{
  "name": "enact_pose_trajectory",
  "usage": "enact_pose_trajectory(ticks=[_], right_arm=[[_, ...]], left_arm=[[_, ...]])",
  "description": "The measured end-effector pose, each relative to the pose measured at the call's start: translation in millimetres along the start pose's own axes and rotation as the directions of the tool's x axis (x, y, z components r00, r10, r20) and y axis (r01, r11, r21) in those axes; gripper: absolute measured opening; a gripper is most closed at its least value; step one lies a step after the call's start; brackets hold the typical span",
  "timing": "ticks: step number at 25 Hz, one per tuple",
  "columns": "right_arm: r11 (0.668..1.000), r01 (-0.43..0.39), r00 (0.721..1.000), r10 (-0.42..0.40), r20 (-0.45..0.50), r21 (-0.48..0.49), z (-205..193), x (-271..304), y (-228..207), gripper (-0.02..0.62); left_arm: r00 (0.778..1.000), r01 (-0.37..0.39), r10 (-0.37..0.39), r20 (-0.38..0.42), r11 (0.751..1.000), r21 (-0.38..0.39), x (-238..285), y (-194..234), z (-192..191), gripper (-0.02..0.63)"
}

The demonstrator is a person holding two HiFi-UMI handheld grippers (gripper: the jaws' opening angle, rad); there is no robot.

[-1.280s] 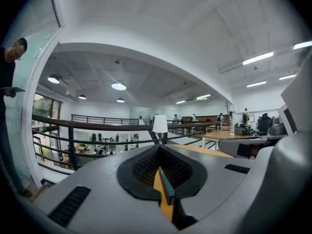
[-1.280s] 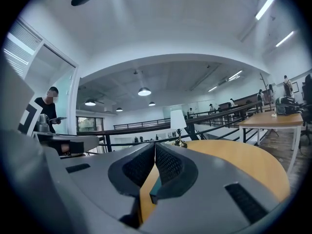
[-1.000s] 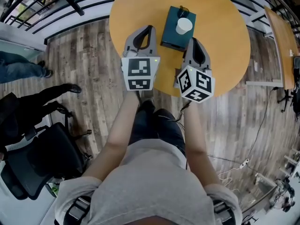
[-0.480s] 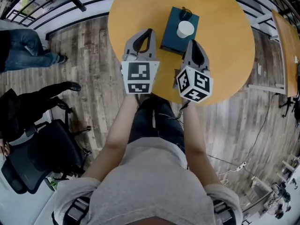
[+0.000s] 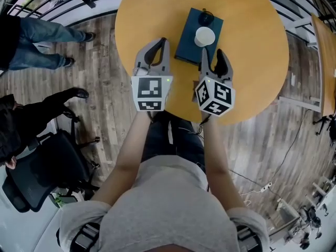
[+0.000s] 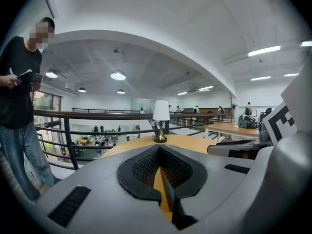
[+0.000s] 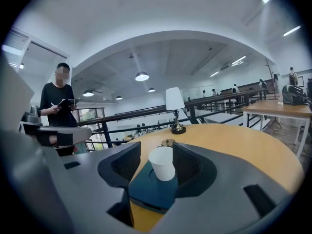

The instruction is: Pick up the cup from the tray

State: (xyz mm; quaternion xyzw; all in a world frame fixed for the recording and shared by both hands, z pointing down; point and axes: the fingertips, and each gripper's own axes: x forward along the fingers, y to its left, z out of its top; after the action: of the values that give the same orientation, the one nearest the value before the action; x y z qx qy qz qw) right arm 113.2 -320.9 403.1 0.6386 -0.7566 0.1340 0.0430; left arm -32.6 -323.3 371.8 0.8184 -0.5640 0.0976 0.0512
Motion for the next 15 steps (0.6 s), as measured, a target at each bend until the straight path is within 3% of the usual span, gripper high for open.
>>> enact_pose_trajectory(ticks=[7, 15], right_arm=[[0.998, -0.058, 0.995, 0.057, -0.078, -0.014, -24.4, 29.3, 0.9, 0.244], [0.996, -0.091, 0.982, 0.086, -0.166, -0.021, -48.9, 53.1, -7.7, 0.275]], left_arm=[[1.000, -0.003, 0.003, -0.026, 1.000, -0.010, 16.6, 2.9, -11.0, 0.006], [0.999, -0.023, 0.023, -0.044, 1.000, -0.011, 28.6, 9.9, -17.5, 0.006]])
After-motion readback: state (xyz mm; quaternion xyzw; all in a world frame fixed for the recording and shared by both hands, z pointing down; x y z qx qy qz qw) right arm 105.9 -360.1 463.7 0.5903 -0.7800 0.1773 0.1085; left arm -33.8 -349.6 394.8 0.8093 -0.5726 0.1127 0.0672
